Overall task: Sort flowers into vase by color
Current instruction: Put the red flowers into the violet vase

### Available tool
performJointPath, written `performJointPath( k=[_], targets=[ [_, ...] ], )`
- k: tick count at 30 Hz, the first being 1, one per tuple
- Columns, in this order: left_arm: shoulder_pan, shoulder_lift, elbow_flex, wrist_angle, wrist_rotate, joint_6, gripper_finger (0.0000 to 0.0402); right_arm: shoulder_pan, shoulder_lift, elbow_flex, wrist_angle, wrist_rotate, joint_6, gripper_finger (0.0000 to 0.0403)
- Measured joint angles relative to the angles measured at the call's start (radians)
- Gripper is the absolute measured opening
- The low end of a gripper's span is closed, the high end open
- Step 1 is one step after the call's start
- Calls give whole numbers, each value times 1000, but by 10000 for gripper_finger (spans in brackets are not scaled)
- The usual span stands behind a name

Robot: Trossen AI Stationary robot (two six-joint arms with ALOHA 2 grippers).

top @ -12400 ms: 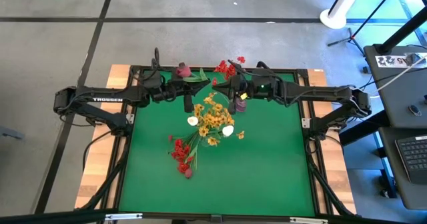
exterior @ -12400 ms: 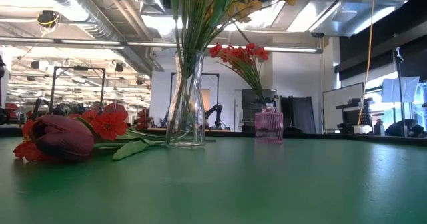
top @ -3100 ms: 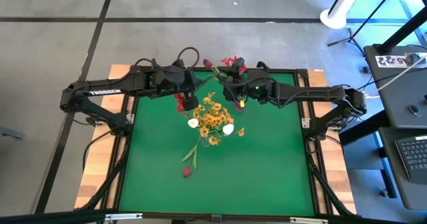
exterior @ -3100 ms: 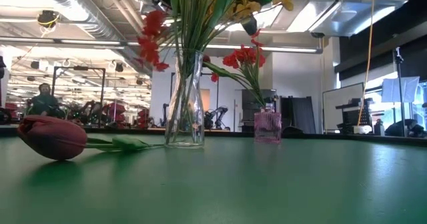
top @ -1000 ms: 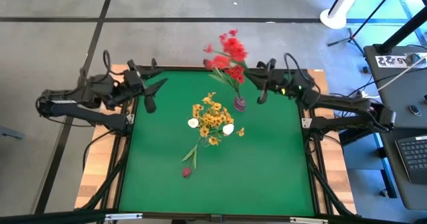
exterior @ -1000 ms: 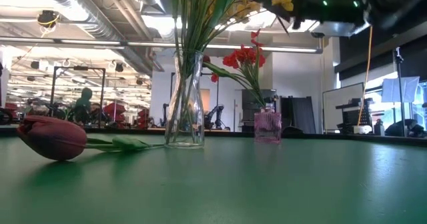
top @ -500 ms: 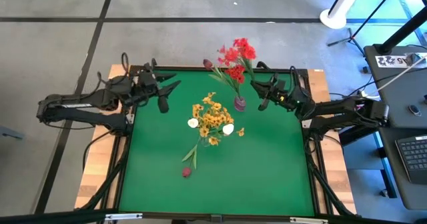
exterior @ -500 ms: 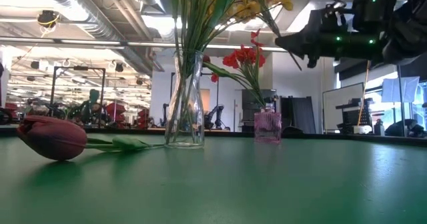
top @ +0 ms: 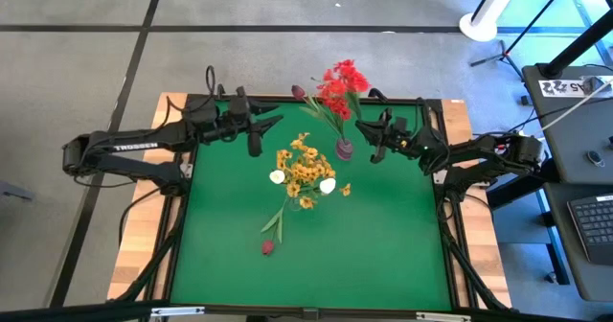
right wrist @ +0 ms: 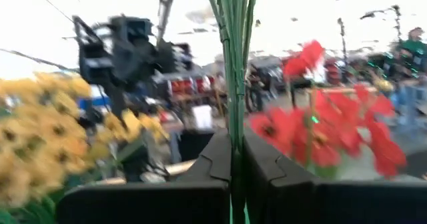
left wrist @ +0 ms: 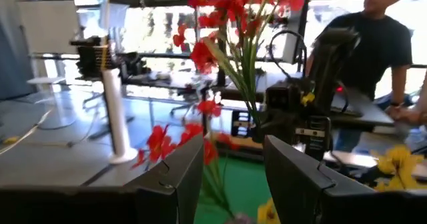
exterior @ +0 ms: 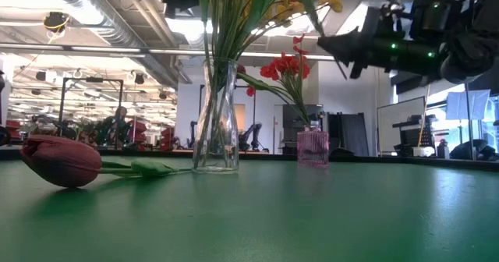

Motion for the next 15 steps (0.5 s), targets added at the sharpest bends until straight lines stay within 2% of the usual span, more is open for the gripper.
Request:
performJointPath(
  k=[5, 10, 15],
  targets=[
    [56, 81, 88, 11, 130, -53, 157, 0, 0, 43, 34, -36, 63, 21],
    [84, 175, 213, 3, 301, -120, 175, 21, 0, 130, 11, -105, 80, 10],
    [85, 278, 354, -44, 357, -130, 192, 72, 0, 249, -97, -116, 28, 12]
  ],
)
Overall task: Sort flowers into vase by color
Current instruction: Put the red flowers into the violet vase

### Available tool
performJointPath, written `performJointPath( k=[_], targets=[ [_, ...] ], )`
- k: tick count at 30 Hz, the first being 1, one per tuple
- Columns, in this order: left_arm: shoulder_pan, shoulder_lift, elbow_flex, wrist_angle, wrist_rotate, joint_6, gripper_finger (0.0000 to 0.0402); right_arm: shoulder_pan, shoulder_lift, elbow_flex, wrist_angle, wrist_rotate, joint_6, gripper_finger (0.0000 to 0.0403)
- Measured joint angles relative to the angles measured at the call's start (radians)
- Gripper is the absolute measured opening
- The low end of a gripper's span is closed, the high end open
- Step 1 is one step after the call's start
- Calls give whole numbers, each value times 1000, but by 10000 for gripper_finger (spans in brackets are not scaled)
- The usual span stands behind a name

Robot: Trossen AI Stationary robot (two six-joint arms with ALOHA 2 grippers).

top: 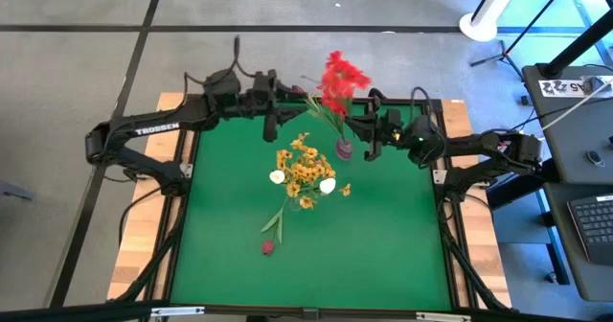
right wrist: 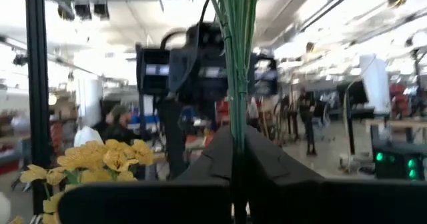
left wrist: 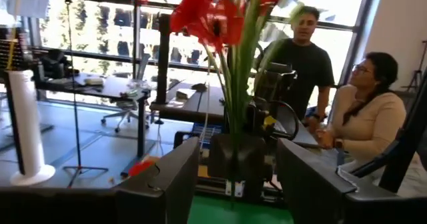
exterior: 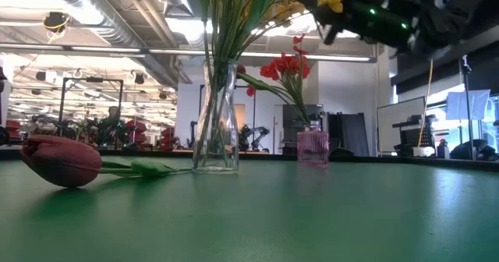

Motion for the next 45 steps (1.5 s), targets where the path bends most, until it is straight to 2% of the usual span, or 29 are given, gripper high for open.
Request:
performJointPath(
  k=[4, 8, 12, 15, 20, 23, 27, 32, 36, 42, 45],
  targets=[
    [-25, 79, 83, -5, 26, -3, 201, 36, 0, 114, -199, 2, -40, 21],
    [-55, 132, 135, -4, 27, 5, 204, 70, 0, 204, -378, 17, -89, 13],
    [-72, 149, 149, -7, -1, 27, 204, 87, 0, 237, -430, 20, -108, 12],
    [-82, 148, 149, -9, -86, 42, 198, 87, 0, 235, -438, 20, -107, 20],
    [-84, 147, 149, -15, -129, 59, 149, 84, 0, 234, -474, 21, -107, 15],
    [-84, 147, 149, -18, -137, 59, 97, 84, 0, 234, -488, 22, -106, 18],
    [-85, 147, 149, -18, -140, 57, 18, 84, -1, 234, -488, 21, -106, 45],
    [-85, 145, 150, -35, -141, 57, 8, 84, -47, 237, -520, 17, -106, 85],
    [-79, 145, 150, -94, -147, 63, 6, 84, -79, 294, -652, 9, -106, 113],
    [-75, 145, 150, -110, -141, 70, 5, 84, -50, 433, -916, 0, -144, 140],
    [-83, 145, 150, -113, -139, 72, 5, 85, -27, 474, -938, -7, -156, 144]
  ],
)
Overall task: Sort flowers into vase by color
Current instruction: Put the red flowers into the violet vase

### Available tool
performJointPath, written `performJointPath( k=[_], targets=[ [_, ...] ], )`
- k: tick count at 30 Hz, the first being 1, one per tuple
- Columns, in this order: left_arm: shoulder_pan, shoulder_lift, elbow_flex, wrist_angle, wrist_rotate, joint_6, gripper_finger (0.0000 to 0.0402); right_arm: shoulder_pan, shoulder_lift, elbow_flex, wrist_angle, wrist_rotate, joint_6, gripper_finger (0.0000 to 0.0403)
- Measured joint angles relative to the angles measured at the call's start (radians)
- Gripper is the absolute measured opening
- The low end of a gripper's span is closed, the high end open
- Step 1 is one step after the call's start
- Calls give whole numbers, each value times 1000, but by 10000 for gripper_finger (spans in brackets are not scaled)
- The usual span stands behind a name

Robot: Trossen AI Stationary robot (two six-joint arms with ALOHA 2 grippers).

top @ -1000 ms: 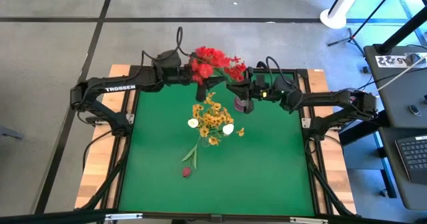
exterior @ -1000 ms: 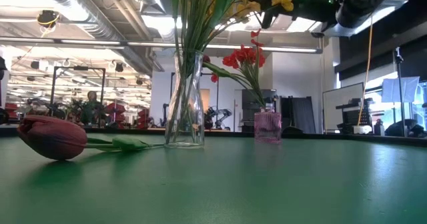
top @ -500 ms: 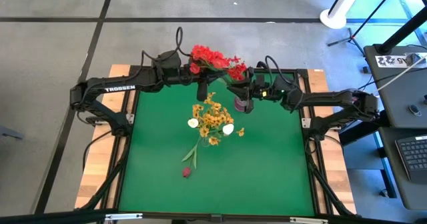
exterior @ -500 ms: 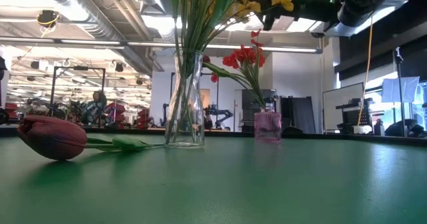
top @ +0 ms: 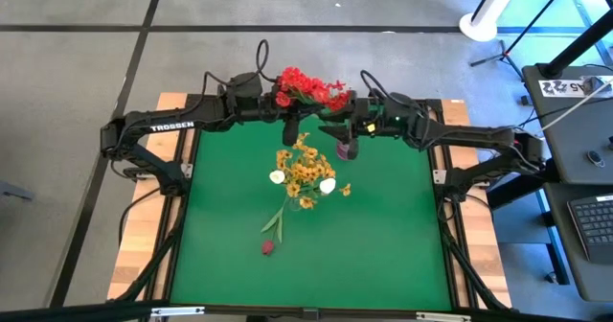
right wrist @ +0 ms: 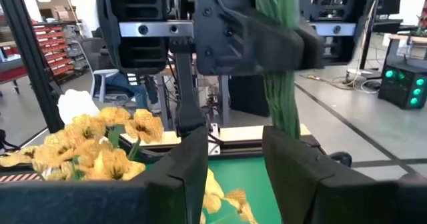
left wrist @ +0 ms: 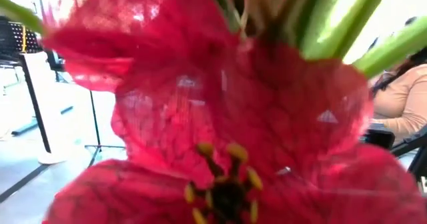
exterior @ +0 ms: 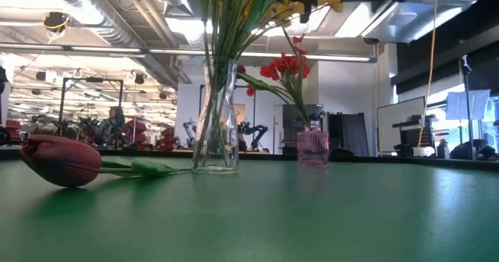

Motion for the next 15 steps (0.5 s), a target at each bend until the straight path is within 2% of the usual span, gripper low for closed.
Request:
performJointPath(
  k=[8, 11, 15],
  targets=[
    [-10, 0, 0, -32, -2, 0, 4, 1, 35, 28, -13, -2, 4, 133],
    [-11, 0, 0, -52, 3, 0, 4, 0, 38, 28, -21, -2, 1, 98],
    [-22, 0, 0, -53, 7, -1, 4, 0, 38, 28, -18, -2, -12, 27]
  ],
)
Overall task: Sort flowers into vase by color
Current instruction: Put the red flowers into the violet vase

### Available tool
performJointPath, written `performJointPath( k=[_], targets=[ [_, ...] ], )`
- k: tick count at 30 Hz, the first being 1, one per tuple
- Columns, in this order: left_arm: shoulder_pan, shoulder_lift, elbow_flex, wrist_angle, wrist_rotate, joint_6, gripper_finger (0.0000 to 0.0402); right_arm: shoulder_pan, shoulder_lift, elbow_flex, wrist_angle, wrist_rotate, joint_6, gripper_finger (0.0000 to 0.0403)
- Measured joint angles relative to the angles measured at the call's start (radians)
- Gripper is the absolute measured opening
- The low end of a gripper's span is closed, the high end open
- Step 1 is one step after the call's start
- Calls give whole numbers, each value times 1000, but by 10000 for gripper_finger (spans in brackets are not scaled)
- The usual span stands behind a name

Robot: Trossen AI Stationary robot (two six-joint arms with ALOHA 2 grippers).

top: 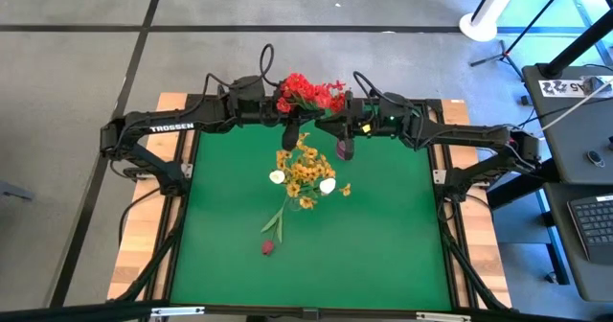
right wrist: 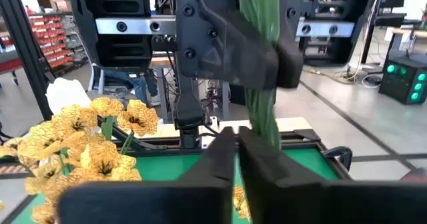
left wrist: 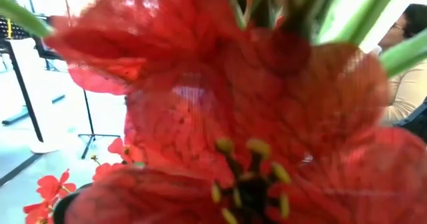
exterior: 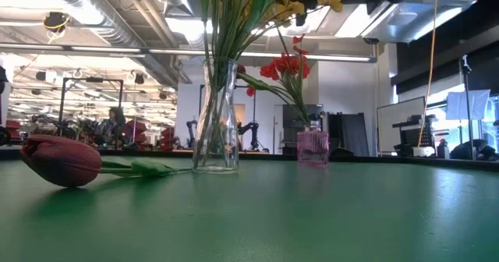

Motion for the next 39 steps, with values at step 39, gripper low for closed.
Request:
performJointPath(
  k=[39],
  targets=[
    [-24, -137, -3, -75, -167, 52, 11, -2, -25, 1, 6, -74, -49, 17]
  ],
)
